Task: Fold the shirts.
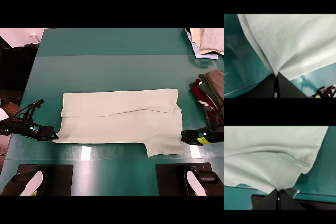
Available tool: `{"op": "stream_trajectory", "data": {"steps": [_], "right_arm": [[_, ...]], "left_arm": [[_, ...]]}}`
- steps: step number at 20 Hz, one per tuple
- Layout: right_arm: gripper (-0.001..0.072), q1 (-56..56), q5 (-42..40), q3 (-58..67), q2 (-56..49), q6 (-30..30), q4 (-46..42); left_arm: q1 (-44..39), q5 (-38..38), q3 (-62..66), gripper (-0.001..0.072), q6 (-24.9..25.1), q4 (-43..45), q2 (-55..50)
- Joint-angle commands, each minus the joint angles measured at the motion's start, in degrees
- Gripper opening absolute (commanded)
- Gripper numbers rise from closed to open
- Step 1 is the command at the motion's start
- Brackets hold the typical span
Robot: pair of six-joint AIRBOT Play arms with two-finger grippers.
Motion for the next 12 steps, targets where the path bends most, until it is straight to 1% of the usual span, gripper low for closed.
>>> {"op": "stream_trajectory", "data": {"steps": [1,4,7,10,12], "right_arm": [[0.0016,0.04,-4.94,0.07,4.70,0.04,2.58],[0.0016,0.04,-10.71,3.43,1.49,0.04,5.07],[0.0016,0.07,-13.79,9.86,-7.06,-0.33,5.03],[0.0016,0.35,-14.95,15.41,-16.31,-1.73,5.03],[0.0016,1.66,-16.70,18.47,-21.40,-2.14,5.01]], "left_arm": [[0.02,2.64,-0.20,0.0022,-0.44,-3.72,2.08],[0.02,8.98,-0.15,0.0022,-0.83,-8.17,2.08],[0.02,14.80,-0.15,0.0021,-0.76,-9.64,2.08],[0.02,20.35,-0.15,0.0022,-0.92,-9.75,2.08],[0.02,25.64,-0.15,0.0022,-2.32,-10.05,2.08]]}}
